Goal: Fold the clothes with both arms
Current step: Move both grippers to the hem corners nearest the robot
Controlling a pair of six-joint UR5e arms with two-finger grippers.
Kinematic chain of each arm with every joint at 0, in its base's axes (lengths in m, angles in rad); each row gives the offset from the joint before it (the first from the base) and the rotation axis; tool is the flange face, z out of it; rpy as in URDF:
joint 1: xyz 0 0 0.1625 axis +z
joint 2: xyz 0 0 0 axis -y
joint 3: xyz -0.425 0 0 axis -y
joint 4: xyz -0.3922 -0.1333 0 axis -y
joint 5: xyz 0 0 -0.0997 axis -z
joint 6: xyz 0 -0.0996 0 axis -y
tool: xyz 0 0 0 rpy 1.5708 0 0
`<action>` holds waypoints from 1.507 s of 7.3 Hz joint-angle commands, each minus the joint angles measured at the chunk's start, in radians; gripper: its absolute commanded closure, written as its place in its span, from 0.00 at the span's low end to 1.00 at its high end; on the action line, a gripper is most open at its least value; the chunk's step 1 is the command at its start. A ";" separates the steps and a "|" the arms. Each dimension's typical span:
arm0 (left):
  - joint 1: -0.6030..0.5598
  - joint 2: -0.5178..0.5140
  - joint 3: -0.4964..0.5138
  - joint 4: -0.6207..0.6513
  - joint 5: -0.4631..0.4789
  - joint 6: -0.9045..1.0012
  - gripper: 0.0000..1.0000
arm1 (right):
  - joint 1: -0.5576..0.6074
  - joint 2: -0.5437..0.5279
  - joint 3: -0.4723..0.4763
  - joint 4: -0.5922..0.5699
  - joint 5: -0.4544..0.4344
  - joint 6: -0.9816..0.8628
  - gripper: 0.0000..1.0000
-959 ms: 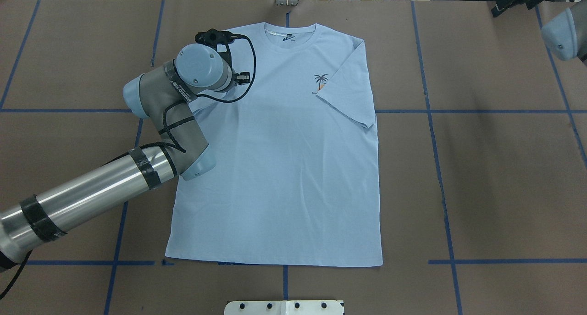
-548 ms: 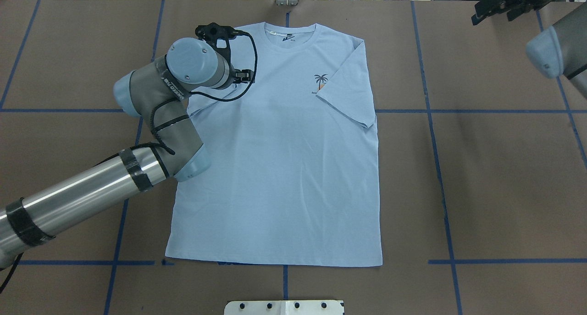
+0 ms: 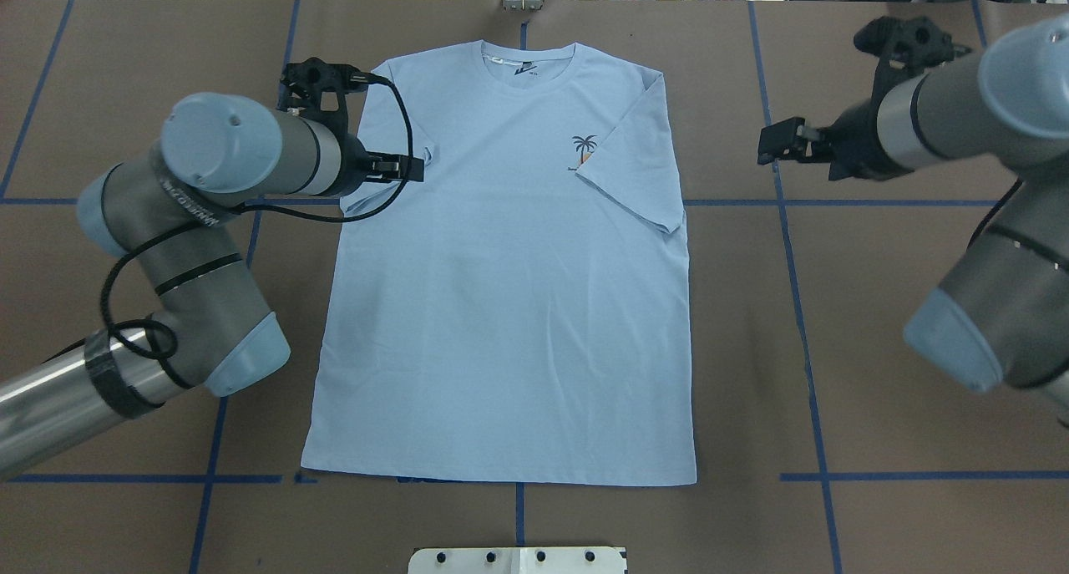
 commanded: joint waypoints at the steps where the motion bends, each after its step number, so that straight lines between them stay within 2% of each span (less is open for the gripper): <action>1: 0.043 0.168 -0.219 0.000 -0.021 -0.074 0.00 | -0.317 -0.140 0.204 -0.003 -0.242 0.397 0.02; 2: 0.089 0.282 -0.327 -0.002 -0.013 -0.105 0.00 | -0.490 -0.167 0.232 -0.007 -0.418 0.553 0.03; 3: 0.144 0.369 -0.398 -0.005 -0.007 -0.143 0.00 | -0.609 -0.173 0.235 -0.011 -0.544 0.634 0.04; 4: 0.207 0.425 -0.427 -0.008 0.043 -0.224 0.00 | -0.662 -0.176 0.237 -0.023 -0.579 0.698 0.10; 5: 0.299 0.448 -0.426 -0.005 0.130 -0.329 0.16 | -0.673 -0.167 0.239 -0.068 -0.579 0.758 0.14; 6: 0.374 0.473 -0.417 -0.002 0.176 -0.444 0.39 | -0.676 -0.167 0.237 -0.073 -0.582 0.760 0.14; 7: 0.440 0.491 -0.408 0.001 0.233 -0.500 0.41 | -0.676 -0.167 0.236 -0.073 -0.585 0.760 0.13; 9: 0.510 0.498 -0.374 0.001 0.246 -0.557 0.41 | -0.693 -0.167 0.236 -0.072 -0.613 0.762 0.12; 11: 0.524 0.496 -0.359 0.001 0.246 -0.559 0.41 | -0.698 -0.167 0.231 -0.072 -0.616 0.763 0.11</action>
